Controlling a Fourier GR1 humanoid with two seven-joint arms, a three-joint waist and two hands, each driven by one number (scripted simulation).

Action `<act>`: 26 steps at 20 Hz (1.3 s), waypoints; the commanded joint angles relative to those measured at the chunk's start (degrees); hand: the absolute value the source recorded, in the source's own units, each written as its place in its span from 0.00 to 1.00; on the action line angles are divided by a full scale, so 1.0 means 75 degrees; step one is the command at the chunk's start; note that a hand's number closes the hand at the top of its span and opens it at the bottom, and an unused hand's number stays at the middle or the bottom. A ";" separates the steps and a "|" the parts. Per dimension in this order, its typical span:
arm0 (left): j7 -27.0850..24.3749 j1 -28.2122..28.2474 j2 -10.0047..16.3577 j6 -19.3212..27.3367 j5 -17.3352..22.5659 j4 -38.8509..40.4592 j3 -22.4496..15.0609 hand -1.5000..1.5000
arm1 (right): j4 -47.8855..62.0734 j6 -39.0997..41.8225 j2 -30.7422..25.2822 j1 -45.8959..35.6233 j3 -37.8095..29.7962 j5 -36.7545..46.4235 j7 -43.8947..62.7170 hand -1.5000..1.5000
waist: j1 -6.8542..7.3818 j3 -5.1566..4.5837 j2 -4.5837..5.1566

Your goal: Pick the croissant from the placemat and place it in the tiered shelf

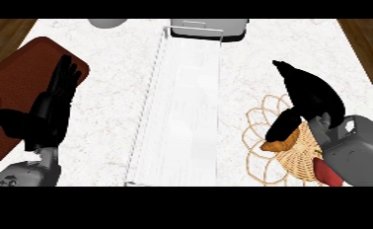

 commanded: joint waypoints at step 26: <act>0.0491 0.0348 -0.0242 0.0020 -0.0382 -0.0436 0.0160 0.50 | 0.1811 0.0861 0.1147 0.0778 0.0498 0.1724 0.1217 0.00 | -0.0214 -0.0003 -0.0011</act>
